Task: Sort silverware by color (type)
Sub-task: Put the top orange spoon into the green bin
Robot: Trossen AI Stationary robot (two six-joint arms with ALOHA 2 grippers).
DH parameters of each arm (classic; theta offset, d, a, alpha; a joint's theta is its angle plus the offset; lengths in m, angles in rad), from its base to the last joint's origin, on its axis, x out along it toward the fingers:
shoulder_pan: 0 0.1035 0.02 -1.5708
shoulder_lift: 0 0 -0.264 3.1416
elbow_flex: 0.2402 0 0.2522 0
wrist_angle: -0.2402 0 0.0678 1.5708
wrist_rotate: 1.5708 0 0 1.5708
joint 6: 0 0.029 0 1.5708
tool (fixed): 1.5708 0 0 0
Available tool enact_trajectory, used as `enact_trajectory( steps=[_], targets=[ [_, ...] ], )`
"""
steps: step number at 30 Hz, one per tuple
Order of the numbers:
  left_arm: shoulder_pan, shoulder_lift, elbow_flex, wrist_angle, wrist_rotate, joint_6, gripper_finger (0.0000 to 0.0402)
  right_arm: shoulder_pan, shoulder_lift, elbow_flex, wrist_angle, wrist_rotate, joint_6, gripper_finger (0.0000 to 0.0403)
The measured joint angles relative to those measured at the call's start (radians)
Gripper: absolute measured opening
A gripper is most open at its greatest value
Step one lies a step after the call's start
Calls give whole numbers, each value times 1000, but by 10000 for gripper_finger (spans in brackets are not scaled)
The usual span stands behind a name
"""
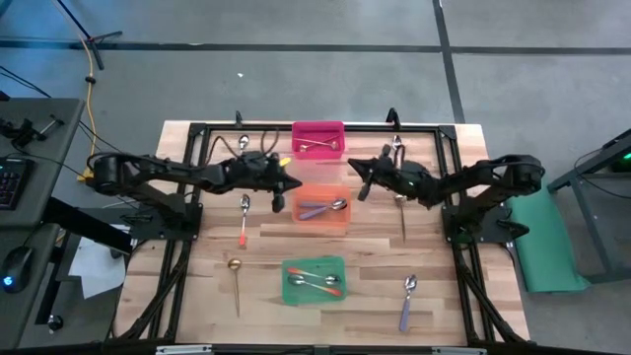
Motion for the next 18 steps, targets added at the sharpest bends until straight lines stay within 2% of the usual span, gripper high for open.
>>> enact_trajectory(
  steps=[5,9,14,18],
  targets=[
    [56,-27,-136,170,27,-25,1,-79,-36,111,-351,-10,63,0],
    [106,-27,-203,285,94,-33,0,-156,-78,239,-722,-34,97,0],
    [174,-27,-249,363,128,-33,0,-264,-87,426,-1224,-24,178,0],
    [221,-27,-272,391,130,-32,0,-345,-84,501,-1456,-4,199,0]
  ],
)
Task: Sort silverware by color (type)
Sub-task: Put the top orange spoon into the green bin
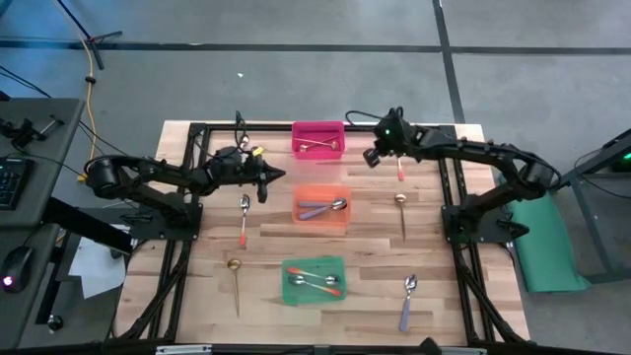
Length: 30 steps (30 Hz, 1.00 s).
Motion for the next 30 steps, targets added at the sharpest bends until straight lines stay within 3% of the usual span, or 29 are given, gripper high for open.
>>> enact_trajectory(
  steps=[5,10,15,23,30],
  targets=[
    [48,0,-10,0,50,1,0,-104,0,-4,-115,-5,78,13],
    [68,0,-10,-2,58,23,0,-196,1,-52,-133,-10,144,66],
    [75,0,-10,-4,57,35,0,-271,1,-94,-127,-94,191,108],
    [74,0,-9,-7,54,36,0,-325,109,-108,-92,-164,181,113],
    [74,0,-9,-13,54,36,0,-322,186,-66,-74,-134,187,113]
  ],
)
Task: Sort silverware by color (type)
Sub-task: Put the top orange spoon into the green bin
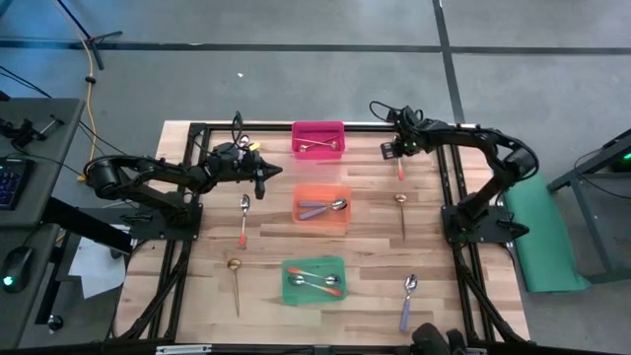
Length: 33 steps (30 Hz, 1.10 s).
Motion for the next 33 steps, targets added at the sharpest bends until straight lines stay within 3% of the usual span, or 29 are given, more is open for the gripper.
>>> enact_trajectory(
  steps=[8,18,33],
  targets=[
    [0,0,0,-26,0,0,0,-12,46,25,-16,-2,9,99],
    [0,1,-34,-22,-8,7,0,-12,46,26,-17,-11,11,38],
    [-1,1,-52,13,-7,7,0,-9,46,26,-33,-69,14,32]
  ],
)
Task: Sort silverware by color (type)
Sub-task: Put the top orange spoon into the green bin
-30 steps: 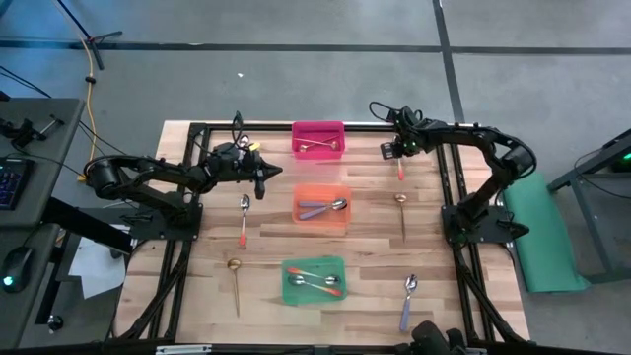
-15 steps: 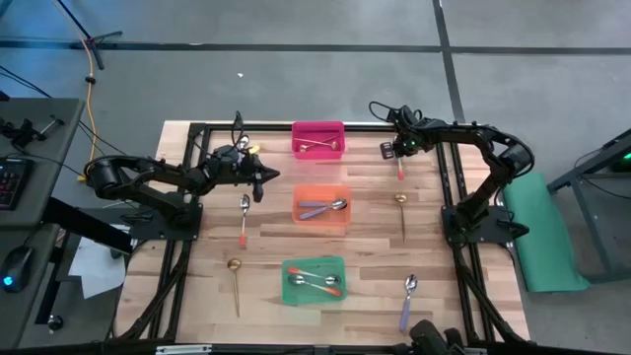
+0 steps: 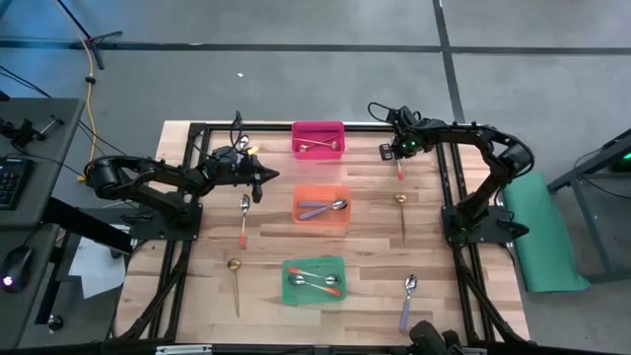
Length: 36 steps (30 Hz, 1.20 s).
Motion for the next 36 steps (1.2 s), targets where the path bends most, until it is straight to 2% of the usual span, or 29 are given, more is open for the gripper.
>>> enact_trajectory(
  steps=[6,13,17,20,25,31,36],
  targets=[
    [0,0,0,0,0,0,0,17,3,1,-27,0,11,32],
    [-1,0,0,0,0,0,0,46,33,16,-37,52,29,32],
    [-2,0,0,0,0,-3,0,46,35,17,-38,52,-10,25],
    [-2,0,0,-1,1,-6,0,46,19,15,-38,51,-52,6],
    [-2,-1,-15,6,1,-7,0,60,-38,54,-98,26,-74,2],
    [-2,-1,-44,27,-4,-11,0,186,-125,114,-208,29,-63,1],
    [-2,-1,-46,29,-5,-10,0,387,-184,170,-297,37,21,0]
  ],
)
